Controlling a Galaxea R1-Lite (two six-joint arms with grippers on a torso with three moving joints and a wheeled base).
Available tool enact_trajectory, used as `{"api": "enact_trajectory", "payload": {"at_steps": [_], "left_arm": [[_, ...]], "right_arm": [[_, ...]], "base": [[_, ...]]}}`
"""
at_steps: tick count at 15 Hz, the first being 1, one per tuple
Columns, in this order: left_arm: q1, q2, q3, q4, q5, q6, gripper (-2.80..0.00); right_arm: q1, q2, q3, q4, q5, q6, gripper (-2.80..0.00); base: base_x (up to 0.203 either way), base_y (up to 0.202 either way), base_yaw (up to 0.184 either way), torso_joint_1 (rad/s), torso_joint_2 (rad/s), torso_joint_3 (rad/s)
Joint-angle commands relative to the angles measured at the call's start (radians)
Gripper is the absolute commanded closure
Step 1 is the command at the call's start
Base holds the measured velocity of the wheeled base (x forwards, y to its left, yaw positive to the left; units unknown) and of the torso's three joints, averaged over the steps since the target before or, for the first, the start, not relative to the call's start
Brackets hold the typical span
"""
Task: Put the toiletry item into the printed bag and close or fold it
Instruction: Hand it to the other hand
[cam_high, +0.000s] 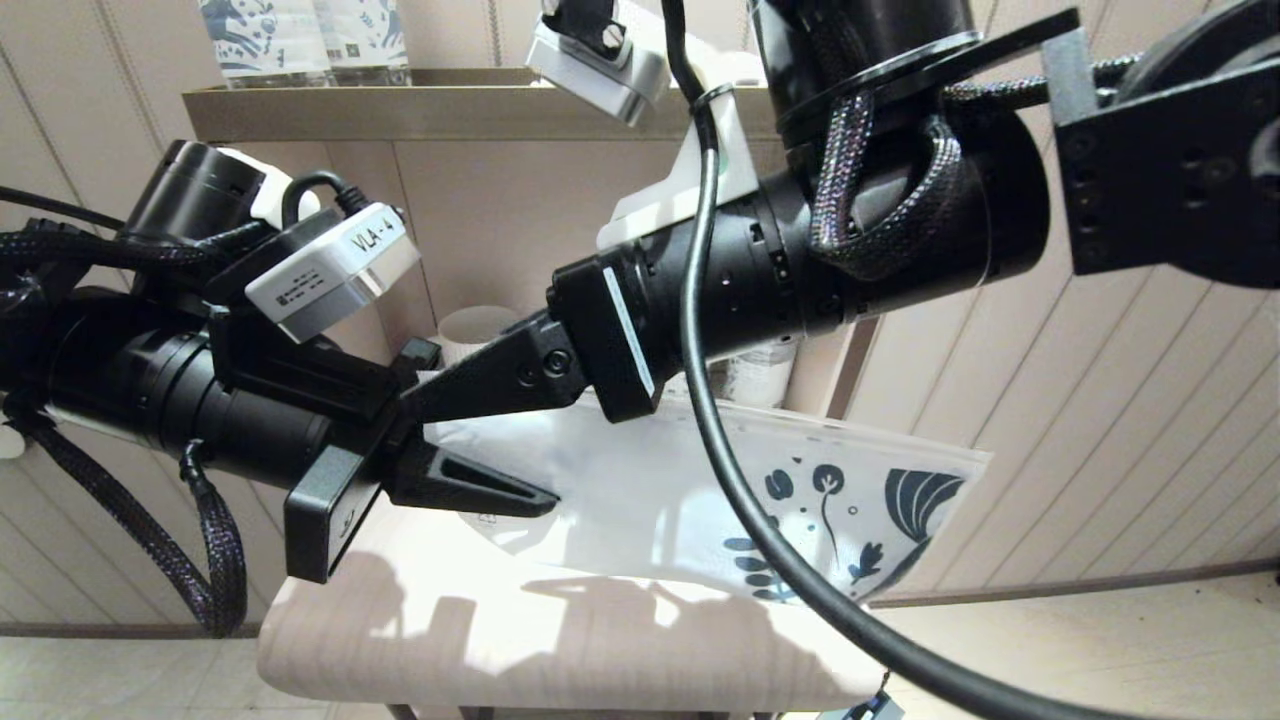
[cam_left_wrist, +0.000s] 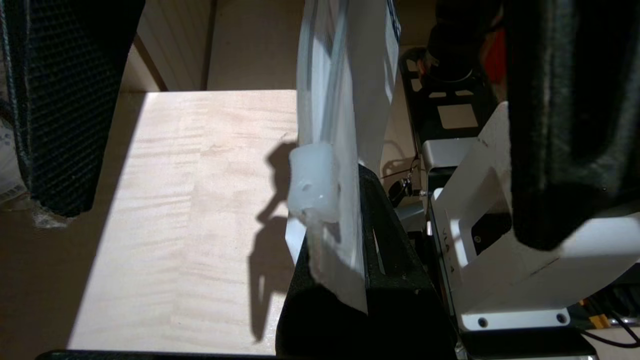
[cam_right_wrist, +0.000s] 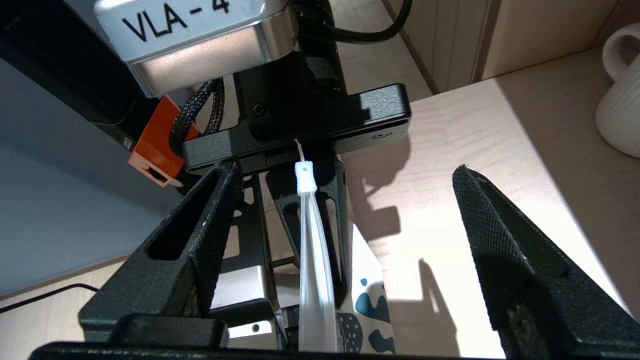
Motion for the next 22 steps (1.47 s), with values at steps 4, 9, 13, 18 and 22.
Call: {"api": "enact_trajectory", "payload": {"at_steps": [4,9,13,18,22], "left_arm": [[0.0,0.006,0.008,-0.021,-0.006,0.004,0.0],[0.0,0.007,0.008,-0.023,-0.005,0.004,0.0],[0.0,0.009,0.008,-0.023,-0.006,0.004,0.0],[0.0,0.012,0.008,-0.024,-0.004,0.004,0.0],[0.001,0.01,0.008,-0.024,-0.004,0.004,0.0]], "right_arm": [[0.023,0.003,0.001,0.004,0.005,-0.002,-2.8],[0.021,0.009,0.001,0.003,0.001,-0.008,-2.8],[0.02,0.009,0.006,0.004,0.0,-0.018,0.0],[0.016,0.009,0.007,0.004,0.002,-0.018,-2.8],[0.016,0.009,0.006,0.004,0.002,-0.018,-2.8]], "base": [[0.0,0.0,0.0,0.0,0.0,0.0],[0.0,0.0,0.0,0.0,0.0,0.0],[0.0,0.0,0.0,0.0,0.0,0.0],[0.0,0.0,0.0,0.0,0.0,0.0],[0.0,0.0,0.0,0.0,0.0,0.0]]}}
